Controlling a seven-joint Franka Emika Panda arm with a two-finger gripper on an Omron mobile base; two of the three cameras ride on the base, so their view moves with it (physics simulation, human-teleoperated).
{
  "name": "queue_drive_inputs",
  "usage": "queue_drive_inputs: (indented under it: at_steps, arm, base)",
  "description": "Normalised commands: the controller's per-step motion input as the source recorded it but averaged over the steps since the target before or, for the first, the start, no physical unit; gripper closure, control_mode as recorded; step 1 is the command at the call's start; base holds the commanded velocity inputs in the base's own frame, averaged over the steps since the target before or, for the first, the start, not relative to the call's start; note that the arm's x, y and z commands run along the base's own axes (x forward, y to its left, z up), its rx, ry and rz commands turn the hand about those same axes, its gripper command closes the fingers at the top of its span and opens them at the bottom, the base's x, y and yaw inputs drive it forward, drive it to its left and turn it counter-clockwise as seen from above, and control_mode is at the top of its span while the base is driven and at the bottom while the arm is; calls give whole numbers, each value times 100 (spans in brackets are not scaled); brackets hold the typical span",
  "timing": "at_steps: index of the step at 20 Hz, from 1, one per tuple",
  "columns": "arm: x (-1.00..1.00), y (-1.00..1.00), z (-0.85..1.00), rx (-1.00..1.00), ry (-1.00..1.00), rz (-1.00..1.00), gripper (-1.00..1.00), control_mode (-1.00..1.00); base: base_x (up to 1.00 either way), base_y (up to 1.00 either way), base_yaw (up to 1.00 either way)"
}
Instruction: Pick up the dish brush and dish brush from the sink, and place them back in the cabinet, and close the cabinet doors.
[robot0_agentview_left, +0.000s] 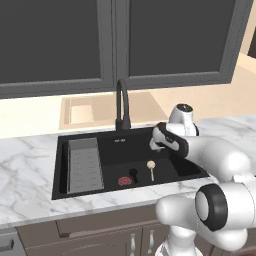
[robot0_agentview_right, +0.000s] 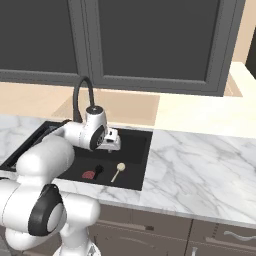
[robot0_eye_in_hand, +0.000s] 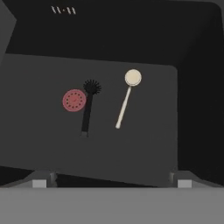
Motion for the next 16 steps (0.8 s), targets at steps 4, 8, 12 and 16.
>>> queue_drive_inputs:
  at_steps: [4,8,12,16]
  arm:
    - [5,-12,-24,-1,0,-5,-100,-100]
    - [2,-12,-24,-1,0,-6,-100,-100]
    - [3,-11,-22,0,0,-5,-100,-100]
    - [11,-5,-20,0,1,-5,-100,-100]
  base:
    - [0,0,0]
    - [0,0,0]
    - [0,0,0]
    - [0,0,0]
